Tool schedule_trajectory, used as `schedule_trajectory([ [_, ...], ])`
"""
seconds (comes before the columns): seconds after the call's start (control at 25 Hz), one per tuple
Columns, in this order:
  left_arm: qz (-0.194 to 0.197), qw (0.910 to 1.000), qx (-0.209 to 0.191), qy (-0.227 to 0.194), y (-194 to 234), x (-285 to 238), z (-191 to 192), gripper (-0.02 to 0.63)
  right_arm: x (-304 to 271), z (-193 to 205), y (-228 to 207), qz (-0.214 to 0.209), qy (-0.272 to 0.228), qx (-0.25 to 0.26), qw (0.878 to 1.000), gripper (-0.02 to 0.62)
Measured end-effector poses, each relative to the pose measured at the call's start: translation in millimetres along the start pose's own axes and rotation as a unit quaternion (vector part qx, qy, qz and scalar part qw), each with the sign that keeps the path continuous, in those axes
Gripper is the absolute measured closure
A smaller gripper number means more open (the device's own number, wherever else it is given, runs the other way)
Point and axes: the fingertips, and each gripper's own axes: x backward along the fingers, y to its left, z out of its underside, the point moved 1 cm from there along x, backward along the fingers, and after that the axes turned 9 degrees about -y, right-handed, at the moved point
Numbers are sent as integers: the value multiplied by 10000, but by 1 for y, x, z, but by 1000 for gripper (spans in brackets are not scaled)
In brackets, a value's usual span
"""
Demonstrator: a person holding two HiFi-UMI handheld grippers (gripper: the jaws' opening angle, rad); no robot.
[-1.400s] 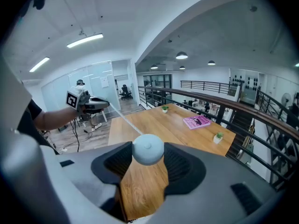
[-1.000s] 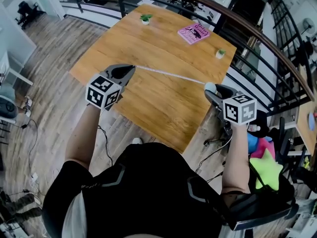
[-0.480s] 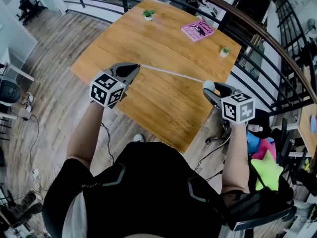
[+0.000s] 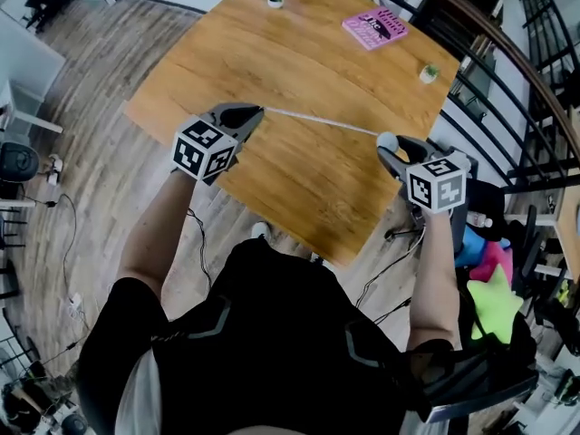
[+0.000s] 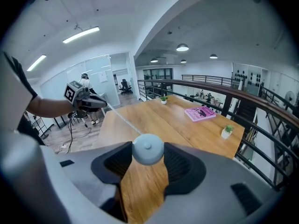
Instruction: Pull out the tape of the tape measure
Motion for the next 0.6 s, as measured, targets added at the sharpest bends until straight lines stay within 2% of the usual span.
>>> schedule_trajectory([
  [0.16,112,9994,36,319,14,-22,29,572,-31,21,-14,16,129,-111,9999,373],
  [0.32,195,9978,279,576,32,-49,58,571,-62,49,-24,8,392,11,9992,373],
  [0.4,293,9957,399,779,37,-63,77,571,-78,68,-31,32,533,124,9985,373],
  [0.6,368,9891,661,1265,43,-96,132,571,-110,119,-42,-19,891,-50,9960,373],
])
